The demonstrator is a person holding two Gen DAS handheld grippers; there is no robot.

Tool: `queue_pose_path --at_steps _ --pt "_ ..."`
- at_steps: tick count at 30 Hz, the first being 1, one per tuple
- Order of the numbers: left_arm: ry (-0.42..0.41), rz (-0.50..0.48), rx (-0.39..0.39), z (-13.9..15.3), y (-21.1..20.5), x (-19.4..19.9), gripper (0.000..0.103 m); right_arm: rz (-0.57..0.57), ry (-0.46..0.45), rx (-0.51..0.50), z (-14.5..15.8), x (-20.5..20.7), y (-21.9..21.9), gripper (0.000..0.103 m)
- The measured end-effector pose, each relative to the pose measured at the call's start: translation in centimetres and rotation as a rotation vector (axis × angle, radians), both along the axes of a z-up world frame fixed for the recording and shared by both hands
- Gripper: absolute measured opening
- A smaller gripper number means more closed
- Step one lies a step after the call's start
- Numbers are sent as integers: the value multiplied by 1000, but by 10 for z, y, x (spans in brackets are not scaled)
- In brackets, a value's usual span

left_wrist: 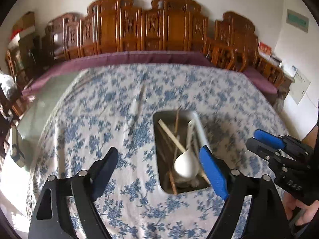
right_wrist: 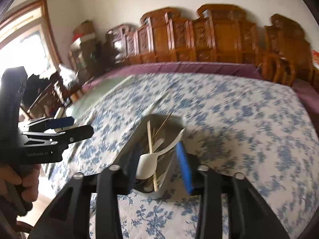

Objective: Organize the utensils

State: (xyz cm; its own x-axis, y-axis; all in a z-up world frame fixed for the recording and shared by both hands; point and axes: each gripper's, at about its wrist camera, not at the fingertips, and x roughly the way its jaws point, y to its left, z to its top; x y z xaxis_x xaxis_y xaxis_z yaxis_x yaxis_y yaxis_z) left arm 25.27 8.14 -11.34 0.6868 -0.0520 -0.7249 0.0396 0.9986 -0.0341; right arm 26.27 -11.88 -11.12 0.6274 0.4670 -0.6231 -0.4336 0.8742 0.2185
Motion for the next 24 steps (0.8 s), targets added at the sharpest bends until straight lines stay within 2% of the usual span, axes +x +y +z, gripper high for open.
queue_pose_path --at_steps 4,8,10,14,19,24 --pt "-64 -21 -10 28 -21 -21 85 -64 -40 -7 26 -18 -29 57" --pt "-102 -40 -7 49 -42 -38 86 -116 -70 -23 45 -31 -53 61" --pt "-123 -44 5 58 -51 -46 96 -141 -82 -31 52 -39 -64 67" --pt "-164 -48 28 73 -67 -63 96 -186 -108 -52 64 -51 -81 75" --pt "-194 -48 20 86 -80 -79 96 -231 -144 -61 80 -70 -99 96" --pt "-218 -54 32 96 -92 -94 96 -261 -165 -71 97 -87 -111 101"
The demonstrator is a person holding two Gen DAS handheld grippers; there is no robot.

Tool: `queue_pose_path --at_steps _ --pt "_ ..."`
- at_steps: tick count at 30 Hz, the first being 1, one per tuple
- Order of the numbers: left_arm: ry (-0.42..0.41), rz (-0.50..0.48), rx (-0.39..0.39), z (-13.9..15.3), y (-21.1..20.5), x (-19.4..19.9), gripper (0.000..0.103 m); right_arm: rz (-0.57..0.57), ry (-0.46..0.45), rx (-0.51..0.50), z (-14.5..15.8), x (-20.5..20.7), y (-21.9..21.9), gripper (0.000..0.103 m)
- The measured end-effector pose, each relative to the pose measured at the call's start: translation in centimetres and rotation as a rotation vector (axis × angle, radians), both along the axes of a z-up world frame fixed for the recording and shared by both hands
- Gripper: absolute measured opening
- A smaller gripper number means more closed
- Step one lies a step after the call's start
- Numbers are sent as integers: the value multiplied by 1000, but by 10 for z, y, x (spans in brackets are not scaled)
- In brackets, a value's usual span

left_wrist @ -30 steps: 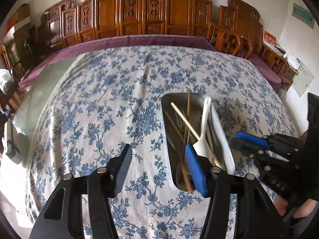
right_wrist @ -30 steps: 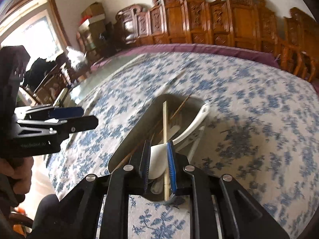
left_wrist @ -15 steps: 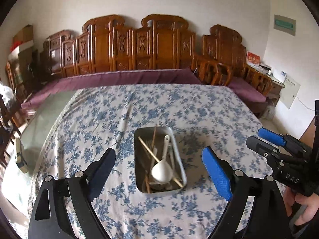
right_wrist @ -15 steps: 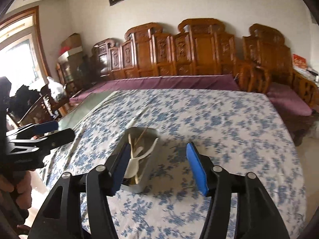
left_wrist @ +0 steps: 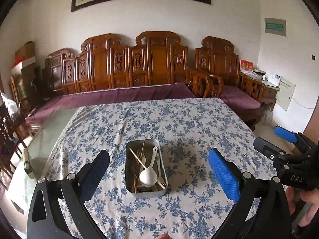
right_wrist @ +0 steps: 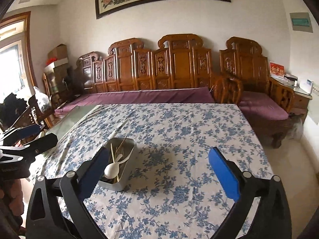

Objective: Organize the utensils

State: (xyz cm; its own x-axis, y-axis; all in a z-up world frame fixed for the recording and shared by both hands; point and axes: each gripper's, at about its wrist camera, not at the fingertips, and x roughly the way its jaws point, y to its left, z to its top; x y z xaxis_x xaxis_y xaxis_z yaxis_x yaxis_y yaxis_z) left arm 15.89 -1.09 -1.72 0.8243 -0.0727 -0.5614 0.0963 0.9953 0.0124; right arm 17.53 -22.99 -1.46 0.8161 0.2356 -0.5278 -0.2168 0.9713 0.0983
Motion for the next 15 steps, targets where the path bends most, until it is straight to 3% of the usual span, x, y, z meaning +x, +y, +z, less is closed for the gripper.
queue_pose_path --at_steps 9,15 --pt "-83 21 -19 28 -7 -36 96 -56 -119 14 38 -46 -17 101" --pt "-86 52 -25 32 -3 -54 96 -57 -159 27 52 -69 -22 101"
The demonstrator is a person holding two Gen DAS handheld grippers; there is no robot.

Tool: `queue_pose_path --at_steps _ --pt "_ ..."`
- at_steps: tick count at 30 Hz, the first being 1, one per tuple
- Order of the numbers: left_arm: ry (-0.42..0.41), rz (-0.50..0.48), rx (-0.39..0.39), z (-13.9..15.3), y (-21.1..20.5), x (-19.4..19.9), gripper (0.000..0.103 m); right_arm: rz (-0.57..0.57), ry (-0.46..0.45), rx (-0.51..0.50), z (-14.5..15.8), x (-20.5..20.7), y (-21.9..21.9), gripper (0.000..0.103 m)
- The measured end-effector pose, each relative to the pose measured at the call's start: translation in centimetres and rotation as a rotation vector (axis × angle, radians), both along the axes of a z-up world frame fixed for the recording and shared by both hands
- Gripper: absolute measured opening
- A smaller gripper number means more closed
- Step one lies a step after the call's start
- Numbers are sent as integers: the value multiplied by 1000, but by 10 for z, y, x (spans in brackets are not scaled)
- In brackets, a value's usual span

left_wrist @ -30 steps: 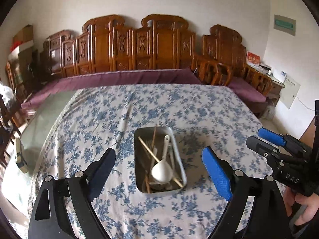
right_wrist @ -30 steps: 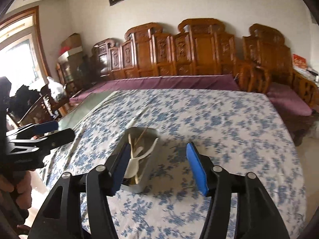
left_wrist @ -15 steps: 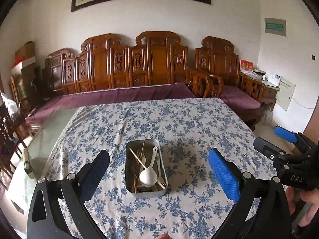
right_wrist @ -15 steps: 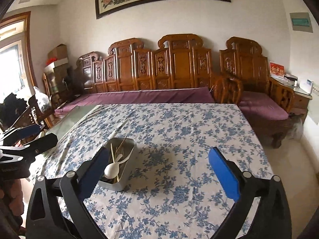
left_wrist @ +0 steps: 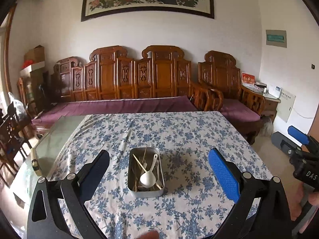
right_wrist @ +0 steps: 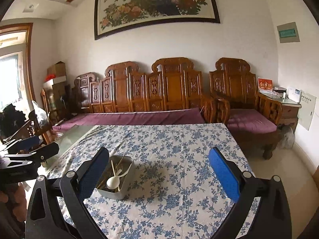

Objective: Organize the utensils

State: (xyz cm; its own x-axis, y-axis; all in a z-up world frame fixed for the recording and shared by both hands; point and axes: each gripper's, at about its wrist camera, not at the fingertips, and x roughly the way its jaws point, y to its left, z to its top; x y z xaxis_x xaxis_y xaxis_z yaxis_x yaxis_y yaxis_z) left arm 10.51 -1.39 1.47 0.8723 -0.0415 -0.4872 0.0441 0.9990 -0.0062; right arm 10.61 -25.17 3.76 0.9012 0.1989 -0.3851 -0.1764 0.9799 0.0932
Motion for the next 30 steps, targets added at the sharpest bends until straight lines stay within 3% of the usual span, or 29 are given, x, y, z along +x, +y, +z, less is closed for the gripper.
queue_pose_path --at_steps 30 --pt "-28 1 -11 6 0 -22 96 -4 -18 -18 2 -9 9 101"
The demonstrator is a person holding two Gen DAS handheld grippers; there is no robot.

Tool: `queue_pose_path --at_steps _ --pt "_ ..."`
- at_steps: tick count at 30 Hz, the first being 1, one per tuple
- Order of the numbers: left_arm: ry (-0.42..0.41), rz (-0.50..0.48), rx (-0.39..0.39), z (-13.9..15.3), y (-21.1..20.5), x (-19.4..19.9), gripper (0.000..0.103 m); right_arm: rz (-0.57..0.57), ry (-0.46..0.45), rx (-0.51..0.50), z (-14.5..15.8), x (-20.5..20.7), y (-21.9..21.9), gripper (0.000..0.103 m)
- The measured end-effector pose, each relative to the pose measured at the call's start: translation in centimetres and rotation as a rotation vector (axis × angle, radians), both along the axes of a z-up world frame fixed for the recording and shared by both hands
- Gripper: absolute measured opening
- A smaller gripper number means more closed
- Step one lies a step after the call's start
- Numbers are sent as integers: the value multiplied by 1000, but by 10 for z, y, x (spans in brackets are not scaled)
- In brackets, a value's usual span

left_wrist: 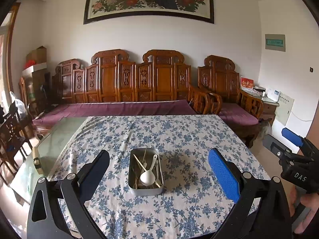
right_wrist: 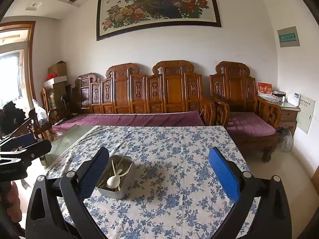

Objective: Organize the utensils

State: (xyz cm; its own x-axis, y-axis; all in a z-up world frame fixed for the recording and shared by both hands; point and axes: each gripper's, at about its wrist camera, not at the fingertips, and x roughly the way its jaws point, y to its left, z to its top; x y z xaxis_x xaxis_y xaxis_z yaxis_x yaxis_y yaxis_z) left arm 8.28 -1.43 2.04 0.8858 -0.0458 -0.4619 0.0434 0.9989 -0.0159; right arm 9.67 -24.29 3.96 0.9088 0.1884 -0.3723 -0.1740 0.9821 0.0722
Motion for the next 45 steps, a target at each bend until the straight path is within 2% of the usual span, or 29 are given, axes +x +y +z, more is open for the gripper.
queue_pose_path --at_steps 45 --pt "0 -6 -4 -1 1 -2 96 2 -1 0 0 0 -1 101"
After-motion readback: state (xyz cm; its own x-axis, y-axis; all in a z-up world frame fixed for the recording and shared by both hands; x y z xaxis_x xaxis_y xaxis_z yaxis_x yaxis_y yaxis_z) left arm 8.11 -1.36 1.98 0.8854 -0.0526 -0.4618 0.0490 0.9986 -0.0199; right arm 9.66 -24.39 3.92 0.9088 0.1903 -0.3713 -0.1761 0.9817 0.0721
